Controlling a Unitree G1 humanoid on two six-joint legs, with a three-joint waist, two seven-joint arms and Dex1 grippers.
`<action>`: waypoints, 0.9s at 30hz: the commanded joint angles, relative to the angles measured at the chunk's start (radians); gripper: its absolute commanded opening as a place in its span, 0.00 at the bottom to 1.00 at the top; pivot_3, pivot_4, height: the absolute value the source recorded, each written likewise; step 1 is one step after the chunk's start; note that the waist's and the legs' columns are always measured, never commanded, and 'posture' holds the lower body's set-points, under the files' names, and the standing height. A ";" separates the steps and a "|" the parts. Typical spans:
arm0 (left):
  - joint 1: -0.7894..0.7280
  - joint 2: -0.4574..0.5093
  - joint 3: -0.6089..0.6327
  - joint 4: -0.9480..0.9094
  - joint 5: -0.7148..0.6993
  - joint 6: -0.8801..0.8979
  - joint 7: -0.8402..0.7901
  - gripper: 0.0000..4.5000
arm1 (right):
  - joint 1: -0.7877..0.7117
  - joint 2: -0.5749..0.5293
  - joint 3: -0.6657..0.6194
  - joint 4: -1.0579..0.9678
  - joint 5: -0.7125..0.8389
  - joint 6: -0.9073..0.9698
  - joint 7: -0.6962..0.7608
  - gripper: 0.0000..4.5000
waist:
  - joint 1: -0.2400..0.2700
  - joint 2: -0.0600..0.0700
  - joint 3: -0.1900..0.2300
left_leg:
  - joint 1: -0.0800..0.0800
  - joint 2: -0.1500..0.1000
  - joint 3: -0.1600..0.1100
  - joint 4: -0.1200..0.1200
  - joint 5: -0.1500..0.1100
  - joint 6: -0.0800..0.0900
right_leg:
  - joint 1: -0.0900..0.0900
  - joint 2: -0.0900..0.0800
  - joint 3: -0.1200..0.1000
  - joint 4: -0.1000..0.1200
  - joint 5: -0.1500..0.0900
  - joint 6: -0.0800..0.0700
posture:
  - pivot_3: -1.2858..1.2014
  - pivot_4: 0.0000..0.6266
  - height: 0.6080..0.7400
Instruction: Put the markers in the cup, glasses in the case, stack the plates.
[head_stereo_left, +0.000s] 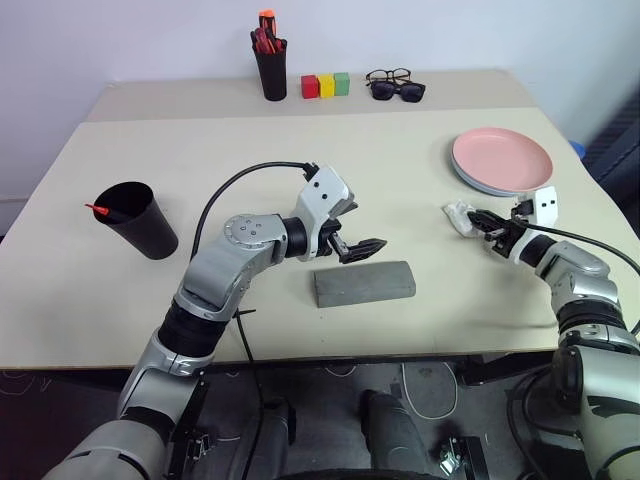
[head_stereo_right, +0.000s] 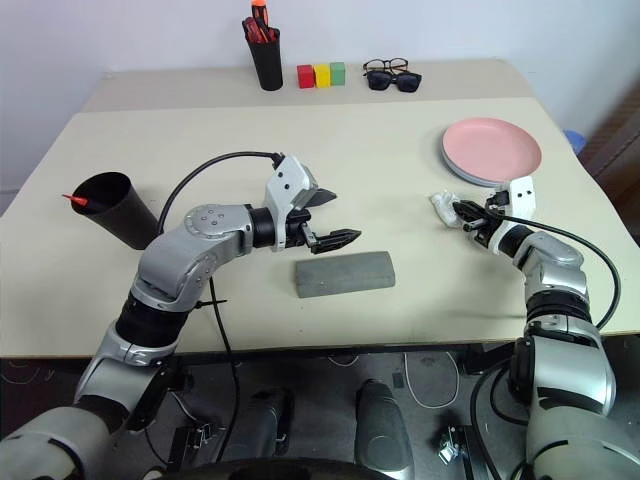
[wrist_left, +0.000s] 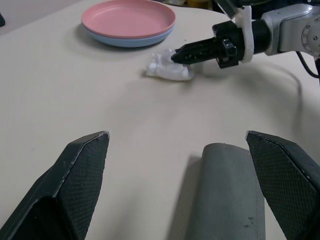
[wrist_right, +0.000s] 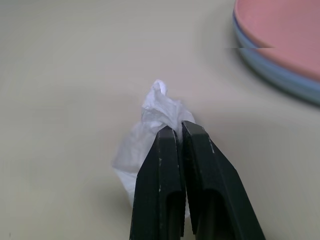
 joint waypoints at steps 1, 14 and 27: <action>-0.012 -0.006 0.002 -0.022 0.000 -0.019 0.005 1.00 | -0.099 -0.014 -0.046 0.005 0.007 -0.127 -0.103 0.02 | -0.002 0.000 0.000 | 0.000 0.000 0.000 0.000 0.000 0.000 | 0.000 0.000 0.000 0.000 0.000 0.000 | 0.52 0.24 1.00; 0.025 -0.017 0.056 -0.088 -0.008 -0.016 0.078 1.00 | -0.293 -0.056 0.029 0.260 -0.213 -0.326 -0.594 0.02 | -0.002 0.000 0.000 | -0.001 0.000 0.000 -0.001 0.000 0.000 | -0.001 0.000 0.000 0.000 0.000 0.000 | 0.52 0.24 1.00; 0.092 0.024 0.090 -0.193 -0.028 0.058 0.136 1.00 | -0.335 -0.062 0.028 0.304 -0.289 -0.273 -0.720 0.02 | 0.000 0.000 0.000 | -0.001 0.000 0.000 -0.001 0.000 0.000 | -0.001 0.000 0.000 -0.001 0.000 0.000 | 0.52 0.24 1.00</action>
